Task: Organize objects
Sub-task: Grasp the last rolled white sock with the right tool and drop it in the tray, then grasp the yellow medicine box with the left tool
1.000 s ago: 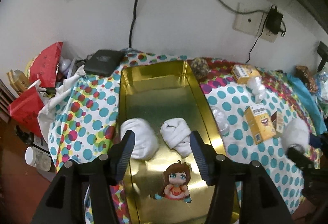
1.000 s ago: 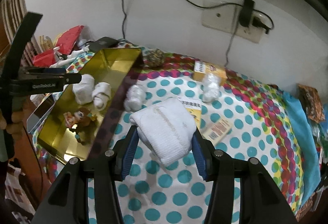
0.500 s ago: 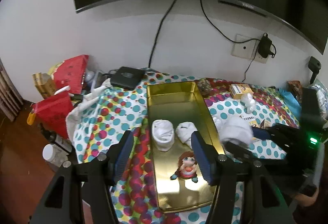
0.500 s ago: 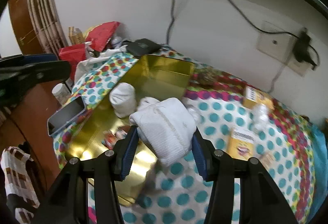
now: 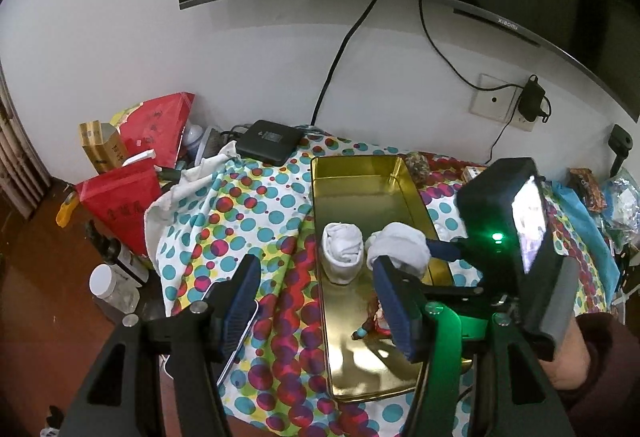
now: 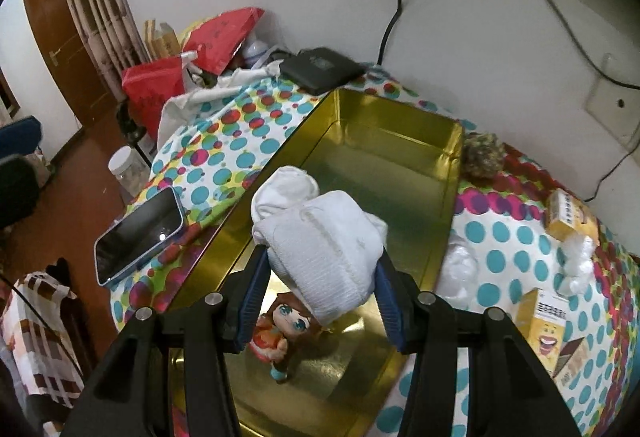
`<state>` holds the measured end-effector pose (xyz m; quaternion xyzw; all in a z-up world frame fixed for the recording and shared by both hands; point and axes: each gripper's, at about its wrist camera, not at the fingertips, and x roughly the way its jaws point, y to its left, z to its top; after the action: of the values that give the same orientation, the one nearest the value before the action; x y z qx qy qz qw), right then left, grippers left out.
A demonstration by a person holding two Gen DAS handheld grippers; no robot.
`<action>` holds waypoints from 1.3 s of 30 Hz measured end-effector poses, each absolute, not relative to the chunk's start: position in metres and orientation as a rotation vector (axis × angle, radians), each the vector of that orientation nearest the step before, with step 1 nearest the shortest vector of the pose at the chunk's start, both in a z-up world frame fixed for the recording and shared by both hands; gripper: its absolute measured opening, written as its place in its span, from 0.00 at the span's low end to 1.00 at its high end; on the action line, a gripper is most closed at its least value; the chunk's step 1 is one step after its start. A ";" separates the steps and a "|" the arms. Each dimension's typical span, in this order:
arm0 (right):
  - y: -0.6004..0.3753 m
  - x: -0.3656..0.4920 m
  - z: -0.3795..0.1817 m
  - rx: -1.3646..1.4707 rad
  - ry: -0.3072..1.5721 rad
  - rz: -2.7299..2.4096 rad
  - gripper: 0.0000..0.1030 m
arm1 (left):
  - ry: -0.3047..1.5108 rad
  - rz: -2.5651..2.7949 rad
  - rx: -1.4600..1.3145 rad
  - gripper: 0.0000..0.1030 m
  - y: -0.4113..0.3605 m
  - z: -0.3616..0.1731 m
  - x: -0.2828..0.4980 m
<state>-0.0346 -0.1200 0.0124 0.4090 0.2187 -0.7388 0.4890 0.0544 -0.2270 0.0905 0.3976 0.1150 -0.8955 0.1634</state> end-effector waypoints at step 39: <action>0.062 -0.091 0.030 1.063 0.424 -2.127 0.71 | 0.335 -2.717 1.311 0.58 -0.119 0.073 -0.029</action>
<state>-0.0914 0.0621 0.0302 0.4113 0.1642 -0.8232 0.3552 -0.0289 -0.1187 0.0727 0.4313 0.1103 -0.8939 0.0530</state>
